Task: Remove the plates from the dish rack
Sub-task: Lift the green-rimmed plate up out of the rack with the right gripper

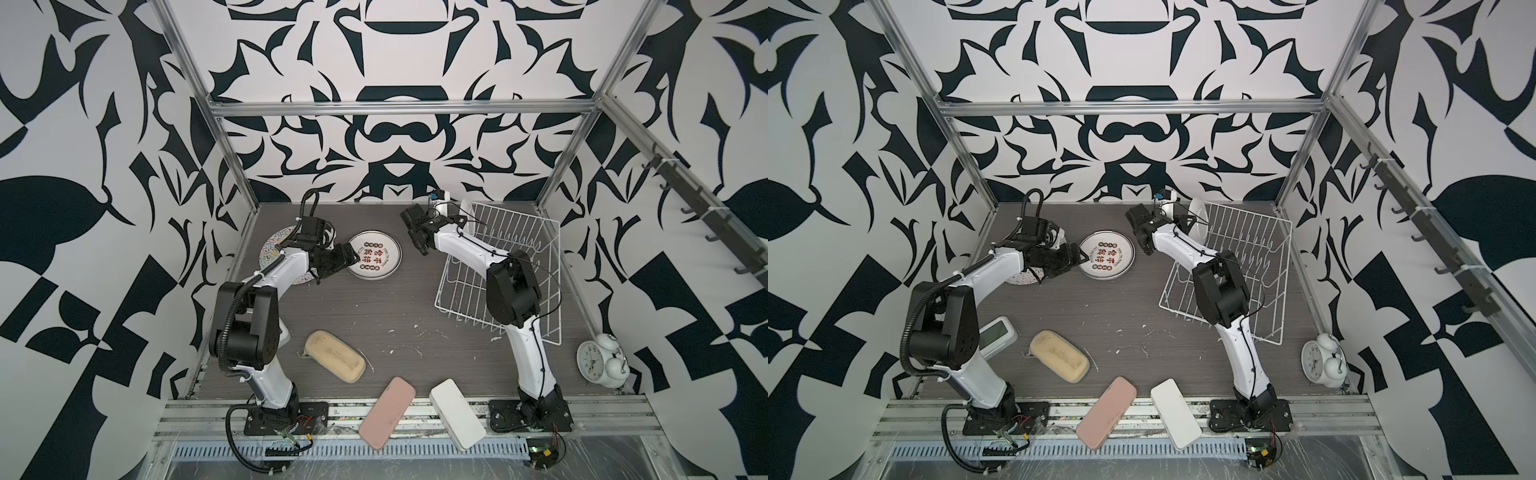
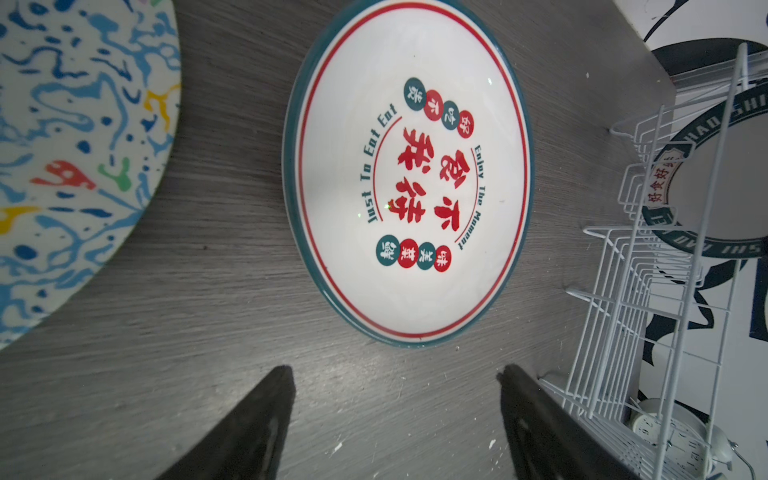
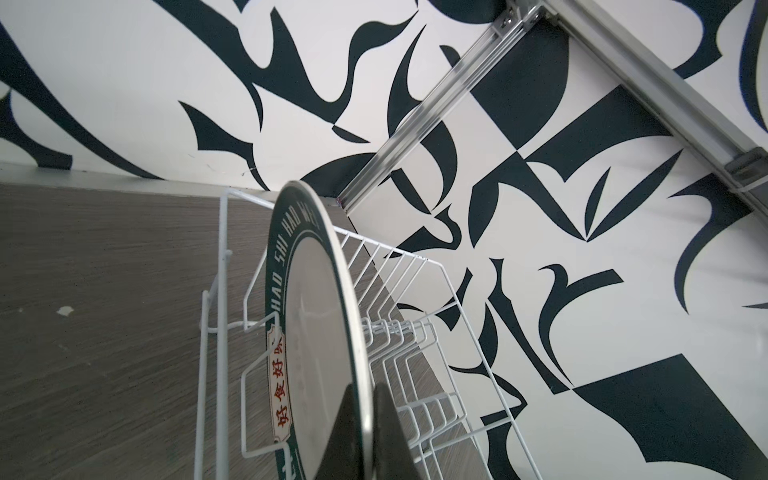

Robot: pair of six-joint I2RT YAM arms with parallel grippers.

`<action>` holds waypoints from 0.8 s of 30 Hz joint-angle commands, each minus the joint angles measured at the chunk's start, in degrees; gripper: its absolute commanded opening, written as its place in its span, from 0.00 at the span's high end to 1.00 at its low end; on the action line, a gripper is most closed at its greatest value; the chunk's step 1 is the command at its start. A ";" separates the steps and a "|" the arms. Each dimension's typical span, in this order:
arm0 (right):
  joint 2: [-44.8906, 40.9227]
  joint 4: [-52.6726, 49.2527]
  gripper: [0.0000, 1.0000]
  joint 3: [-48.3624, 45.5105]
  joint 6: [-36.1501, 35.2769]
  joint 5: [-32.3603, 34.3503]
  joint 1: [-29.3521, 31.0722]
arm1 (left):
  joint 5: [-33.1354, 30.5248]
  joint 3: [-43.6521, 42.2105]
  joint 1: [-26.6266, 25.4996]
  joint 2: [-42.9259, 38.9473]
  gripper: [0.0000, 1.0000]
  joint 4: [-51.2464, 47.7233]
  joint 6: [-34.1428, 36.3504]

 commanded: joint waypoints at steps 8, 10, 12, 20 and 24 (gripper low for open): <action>-4.25 11.23 1.00 -2.35 -8.59 6.65 0.47 | -0.38 0.13 -0.09 -2.50 0.18 -2.30 0.94; -4.84 12.28 1.00 -2.46 -9.76 6.36 0.60 | -0.47 0.09 -0.17 -2.70 0.18 -2.33 0.94; -5.42 13.76 1.00 -2.72 -11.26 6.36 0.80 | -0.56 0.09 -0.17 -2.89 0.18 -2.41 0.93; -9.26 20.84 1.00 -5.26 -17.82 5.07 1.70 | -0.68 -0.05 -0.18 -3.83 0.17 -2.59 1.30; -11.43 25.80 1.00 -7.09 -22.16 4.74 1.94 | -1.00 -0.05 -0.13 -4.19 0.17 -2.77 1.34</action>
